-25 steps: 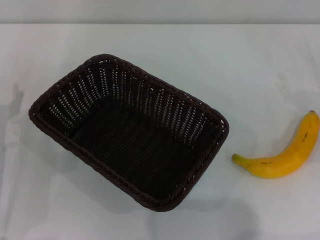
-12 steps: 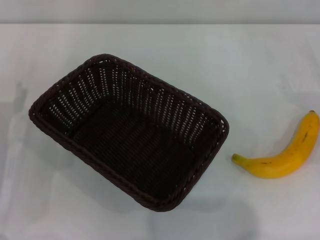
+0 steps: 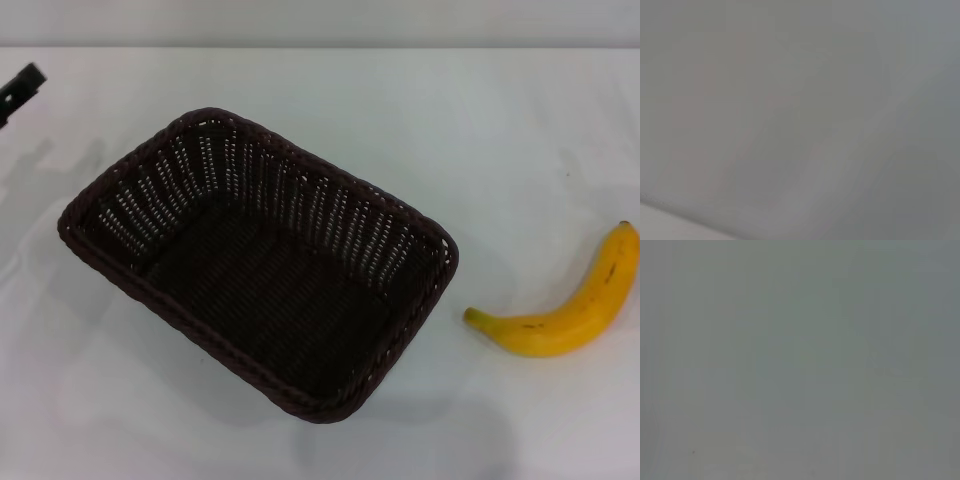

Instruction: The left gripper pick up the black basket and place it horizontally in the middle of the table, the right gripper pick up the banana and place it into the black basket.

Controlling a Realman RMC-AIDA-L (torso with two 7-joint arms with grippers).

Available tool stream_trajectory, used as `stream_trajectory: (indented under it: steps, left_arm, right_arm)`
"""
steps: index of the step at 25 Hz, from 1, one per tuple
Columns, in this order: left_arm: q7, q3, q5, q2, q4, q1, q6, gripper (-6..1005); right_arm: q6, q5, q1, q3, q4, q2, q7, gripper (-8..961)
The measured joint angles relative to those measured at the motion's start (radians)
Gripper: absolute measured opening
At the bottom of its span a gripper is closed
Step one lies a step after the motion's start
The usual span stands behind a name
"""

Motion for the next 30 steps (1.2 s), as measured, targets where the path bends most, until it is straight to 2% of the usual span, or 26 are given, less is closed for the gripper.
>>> stream_trajectory:
  steps: [2, 5, 9, 14, 19, 30]
  left_arm:
    - [-0.173, 0.007, 0.166, 0.031, 0.067, -0.027, -0.008, 862]
    - [-0.449, 0.067, 0.415, 0.079, 0.176, -0.082, -0.035, 861]
    - [-0.657, 0.121, 0.637, 0.116, 0.26, -0.158, -0.093, 861]
    - [-0.78, 0.125, 0.817, 0.144, 0.326, -0.262, -0.215, 860]
    - [-0.829, 0.127, 0.95, 0.164, 0.337, -0.363, -0.303, 856]
    - [-0.85, 0.15, 1.098, 0.17, 0.34, -0.463, -0.428, 843]
  right_arm:
    - [0.0, 0.0, -0.001, 0.002, 0.0, 0.0, 0.0, 872]
    - [0.003, 0.0, -0.002, 0.003, -0.001, 0.0, 0.0, 872]
    - [0.007, 0.0, 0.004, -0.004, -0.001, 0.0, 0.0, 871]
    - [0.007, 0.0, 0.011, -0.006, -0.001, 0.004, 0.0, 871]
    - [0.007, -0.001, 0.015, -0.007, 0.002, 0.006, 0.0, 871]
    - [0.011, 0.0, 0.022, -0.006, 0.009, 0.009, 0.0, 871]
